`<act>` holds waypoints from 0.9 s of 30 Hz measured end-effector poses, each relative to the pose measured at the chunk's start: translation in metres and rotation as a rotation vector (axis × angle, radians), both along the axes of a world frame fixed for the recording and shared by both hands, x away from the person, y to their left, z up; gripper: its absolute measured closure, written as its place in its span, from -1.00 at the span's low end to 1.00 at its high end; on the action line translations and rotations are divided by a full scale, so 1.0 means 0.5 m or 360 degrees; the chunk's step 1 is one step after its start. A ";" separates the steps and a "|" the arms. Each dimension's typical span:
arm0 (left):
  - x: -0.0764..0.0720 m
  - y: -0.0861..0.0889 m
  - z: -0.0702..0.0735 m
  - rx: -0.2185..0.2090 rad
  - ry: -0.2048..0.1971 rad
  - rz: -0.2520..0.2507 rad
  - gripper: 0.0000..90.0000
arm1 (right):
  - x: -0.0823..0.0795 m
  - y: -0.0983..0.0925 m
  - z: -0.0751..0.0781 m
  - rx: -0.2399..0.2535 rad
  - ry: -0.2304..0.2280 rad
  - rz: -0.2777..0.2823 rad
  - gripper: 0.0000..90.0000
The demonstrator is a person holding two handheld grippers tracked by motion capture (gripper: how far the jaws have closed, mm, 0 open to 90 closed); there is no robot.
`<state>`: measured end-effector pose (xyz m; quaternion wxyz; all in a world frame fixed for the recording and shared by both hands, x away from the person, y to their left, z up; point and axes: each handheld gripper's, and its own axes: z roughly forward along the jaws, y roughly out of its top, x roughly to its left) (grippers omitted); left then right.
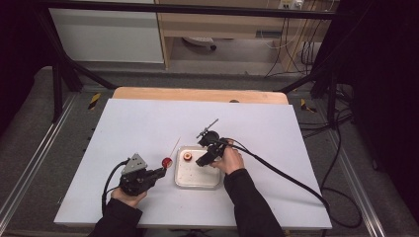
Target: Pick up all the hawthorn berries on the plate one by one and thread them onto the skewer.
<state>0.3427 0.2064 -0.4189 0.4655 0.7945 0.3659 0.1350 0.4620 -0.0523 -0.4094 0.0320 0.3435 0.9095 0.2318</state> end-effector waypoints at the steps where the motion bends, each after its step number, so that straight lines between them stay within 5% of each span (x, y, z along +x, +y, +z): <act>1: 0.000 -0.001 0.000 0.0000 0.0000 0.0000 0.96 | 0.002 0.000 -0.002 0.0001 0.0015 -0.0006 -0.21; 9: 0.000 -0.002 0.000 0.0001 0.0003 -0.0008 0.96 | 0.009 0.003 -0.011 0.0025 0.0050 0.0031 -0.01; 27: 0.000 -0.005 0.000 0.0006 0.0008 -0.0017 0.96 | 0.018 0.004 -0.022 0.0063 0.0175 -0.0114 0.32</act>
